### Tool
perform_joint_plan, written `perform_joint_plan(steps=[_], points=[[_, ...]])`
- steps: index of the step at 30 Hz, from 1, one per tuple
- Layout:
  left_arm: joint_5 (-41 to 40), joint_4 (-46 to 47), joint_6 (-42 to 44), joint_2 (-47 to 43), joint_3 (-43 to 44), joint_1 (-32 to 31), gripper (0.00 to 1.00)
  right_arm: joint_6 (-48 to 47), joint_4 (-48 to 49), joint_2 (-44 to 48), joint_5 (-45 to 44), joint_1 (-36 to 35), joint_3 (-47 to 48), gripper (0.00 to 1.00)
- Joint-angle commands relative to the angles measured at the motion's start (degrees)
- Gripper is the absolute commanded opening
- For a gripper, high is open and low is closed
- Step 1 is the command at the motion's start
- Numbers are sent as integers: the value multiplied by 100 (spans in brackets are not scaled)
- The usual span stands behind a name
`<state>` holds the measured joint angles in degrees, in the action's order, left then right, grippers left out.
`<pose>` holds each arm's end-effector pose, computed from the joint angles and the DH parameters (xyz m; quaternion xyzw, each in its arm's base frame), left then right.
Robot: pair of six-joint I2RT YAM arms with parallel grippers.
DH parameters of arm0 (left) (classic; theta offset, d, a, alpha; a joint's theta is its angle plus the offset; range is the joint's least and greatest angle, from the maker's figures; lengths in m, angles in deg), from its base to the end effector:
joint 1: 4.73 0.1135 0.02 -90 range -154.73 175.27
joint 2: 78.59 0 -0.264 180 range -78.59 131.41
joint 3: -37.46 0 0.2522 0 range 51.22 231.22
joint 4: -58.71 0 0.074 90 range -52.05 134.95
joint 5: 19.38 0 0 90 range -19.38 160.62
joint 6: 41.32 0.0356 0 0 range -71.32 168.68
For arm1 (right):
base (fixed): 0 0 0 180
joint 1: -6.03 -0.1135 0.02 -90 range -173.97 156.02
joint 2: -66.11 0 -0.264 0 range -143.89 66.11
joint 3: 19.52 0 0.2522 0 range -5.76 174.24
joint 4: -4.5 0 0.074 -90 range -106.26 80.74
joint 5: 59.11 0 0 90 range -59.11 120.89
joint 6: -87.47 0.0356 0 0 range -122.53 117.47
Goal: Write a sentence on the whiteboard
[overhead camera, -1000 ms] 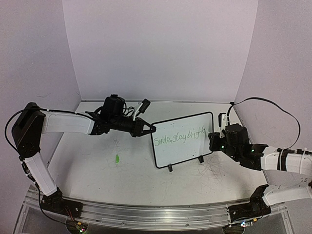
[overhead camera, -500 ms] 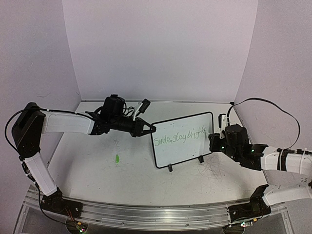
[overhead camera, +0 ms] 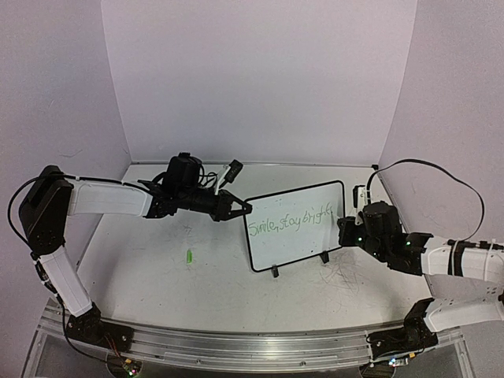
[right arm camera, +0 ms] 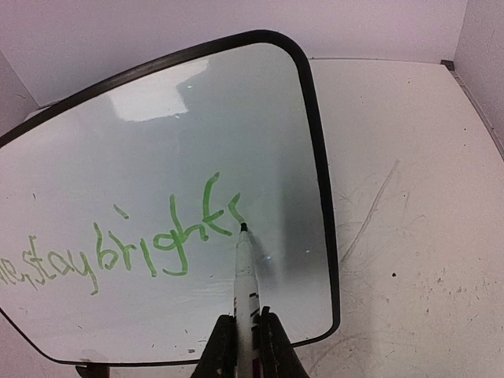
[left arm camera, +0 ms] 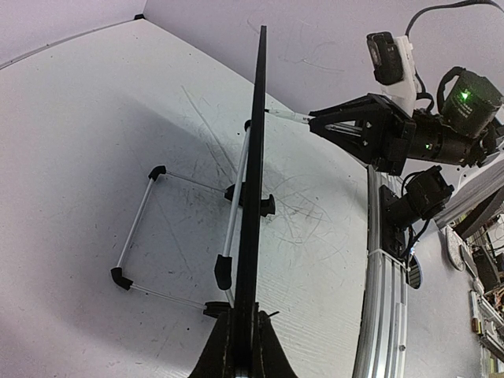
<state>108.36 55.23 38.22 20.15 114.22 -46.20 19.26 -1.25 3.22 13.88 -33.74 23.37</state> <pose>0.2750 -0.2721 0.2361 0.3803 0.7248 -0.4671 0.3345 0.1865 0.1417 0.2153 -0.0532 0.8396 0.1615 0.5159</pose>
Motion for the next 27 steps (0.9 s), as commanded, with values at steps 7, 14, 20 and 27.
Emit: perform_joint_plan(steps=[7, 14, 20, 27], points=[[-36, -228, 281, -155, 126, -46, 0, 23, 48, -25, 418, 19, -48, 0], [-38, -223, 281, -132, 134, -45, 0, 97, -209, 397, 298, 19, -35, 0], [-43, -228, 281, -138, 134, -45, 0, 116, -404, 298, -45, 47, -13, 0], [-72, -237, 290, -164, 115, -45, 0, 63, -378, 221, -227, 53, 71, 0]])
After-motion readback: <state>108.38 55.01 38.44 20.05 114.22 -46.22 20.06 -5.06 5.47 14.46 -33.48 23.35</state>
